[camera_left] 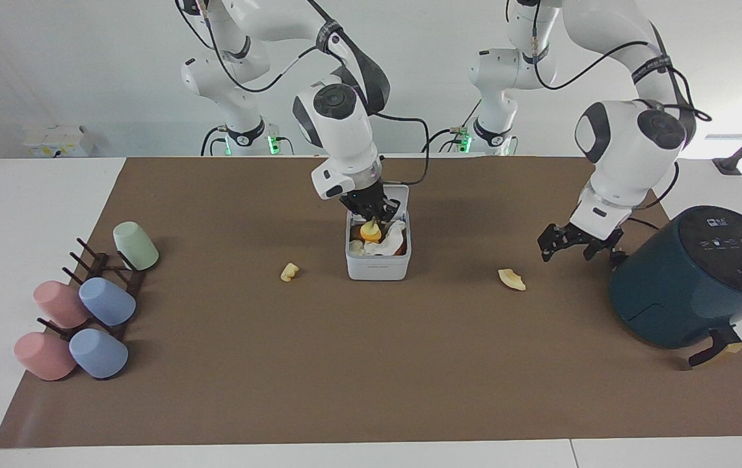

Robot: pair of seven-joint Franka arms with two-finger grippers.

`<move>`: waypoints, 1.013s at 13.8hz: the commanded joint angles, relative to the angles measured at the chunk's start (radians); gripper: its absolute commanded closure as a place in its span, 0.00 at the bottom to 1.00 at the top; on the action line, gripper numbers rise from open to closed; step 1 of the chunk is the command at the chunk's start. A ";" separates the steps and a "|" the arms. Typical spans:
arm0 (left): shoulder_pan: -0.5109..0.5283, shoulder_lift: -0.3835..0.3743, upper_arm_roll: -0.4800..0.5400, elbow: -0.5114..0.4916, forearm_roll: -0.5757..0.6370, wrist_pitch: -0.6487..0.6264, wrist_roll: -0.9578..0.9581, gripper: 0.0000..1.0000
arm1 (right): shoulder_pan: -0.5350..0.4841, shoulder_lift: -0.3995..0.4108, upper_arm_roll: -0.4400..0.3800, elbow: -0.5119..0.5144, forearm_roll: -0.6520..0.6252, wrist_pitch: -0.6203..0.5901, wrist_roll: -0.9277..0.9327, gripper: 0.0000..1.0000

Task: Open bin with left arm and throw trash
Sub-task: 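Drop bread in the bin with the right gripper while the left gripper grabs cracker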

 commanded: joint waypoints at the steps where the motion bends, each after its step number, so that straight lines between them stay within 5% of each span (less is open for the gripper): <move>1: -0.052 -0.017 0.003 -0.148 -0.009 0.176 -0.080 0.00 | -0.002 -0.026 0.000 -0.022 0.021 0.015 0.008 0.00; 4: -0.081 -0.002 0.003 -0.253 -0.009 0.307 -0.096 0.02 | -0.002 -0.025 0.000 -0.020 0.021 0.018 0.008 0.00; 5: -0.081 0.012 0.003 -0.273 -0.009 0.341 -0.096 0.10 | -0.002 -0.022 -0.001 -0.014 0.018 0.014 0.007 0.00; 6: -0.087 0.026 0.003 -0.284 -0.009 0.352 -0.096 0.25 | -0.007 -0.016 -0.003 0.013 -0.002 -0.003 -0.010 0.00; 8: -0.095 0.024 0.004 -0.295 -0.009 0.338 -0.103 0.93 | -0.057 -0.008 -0.007 0.061 -0.043 -0.046 -0.077 0.00; 11: -0.122 0.020 0.004 -0.289 -0.009 0.338 -0.129 1.00 | -0.145 0.001 -0.009 0.049 -0.074 -0.062 -0.360 0.00; 14: -0.153 -0.026 -0.002 -0.231 -0.009 0.259 -0.194 1.00 | -0.231 -0.031 -0.007 -0.090 -0.074 0.044 -0.542 0.00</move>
